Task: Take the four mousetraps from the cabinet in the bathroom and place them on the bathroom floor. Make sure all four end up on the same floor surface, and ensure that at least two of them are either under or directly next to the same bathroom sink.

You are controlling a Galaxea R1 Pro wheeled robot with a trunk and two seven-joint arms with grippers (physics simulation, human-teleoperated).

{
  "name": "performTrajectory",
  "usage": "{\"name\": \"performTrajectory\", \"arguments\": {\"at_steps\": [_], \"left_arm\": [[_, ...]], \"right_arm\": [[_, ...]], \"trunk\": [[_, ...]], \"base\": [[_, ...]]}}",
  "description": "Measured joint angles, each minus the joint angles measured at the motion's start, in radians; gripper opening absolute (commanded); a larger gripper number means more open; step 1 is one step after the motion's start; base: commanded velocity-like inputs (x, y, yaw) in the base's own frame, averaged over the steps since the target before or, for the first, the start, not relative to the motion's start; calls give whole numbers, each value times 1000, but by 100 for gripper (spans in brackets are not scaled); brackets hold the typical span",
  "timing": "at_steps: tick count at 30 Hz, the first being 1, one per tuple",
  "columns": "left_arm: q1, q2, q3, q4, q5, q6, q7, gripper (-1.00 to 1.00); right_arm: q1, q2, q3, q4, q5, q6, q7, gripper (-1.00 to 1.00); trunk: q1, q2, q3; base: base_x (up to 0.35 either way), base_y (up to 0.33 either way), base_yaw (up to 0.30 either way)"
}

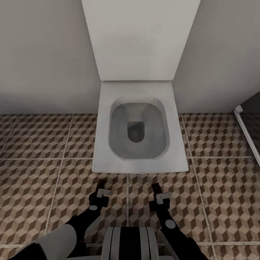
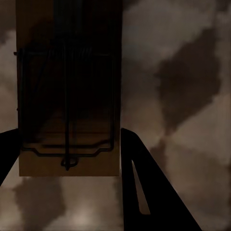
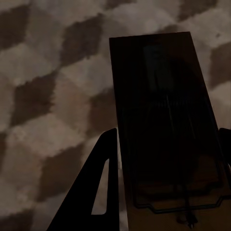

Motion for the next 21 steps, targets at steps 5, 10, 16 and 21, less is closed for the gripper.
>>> {"name": "performTrajectory", "arguments": {"at_steps": [5,10,16,21], "left_arm": [[0,0,0,7,0,0,0,-100],[0,0,-1,14,0,0,-1,-100],[0,-5,-1,29,0,0,-1,-100],[0,-12,-1,42,0,0,-1,-100]], "right_arm": [[0,2,0,0,0,0,0,-100],[0,1,0,0,1,-1,0,-100],[0,1,-1,1,1,0,0,-100],[0,1,-1,1,1,1,0,-100]], "trunk": [[0,0,0],[0,0,0],[0,0,0],[0,0,0]], "base": [[0,0,0],[0,0,0],[0,0,0],[0,0,0]]}}
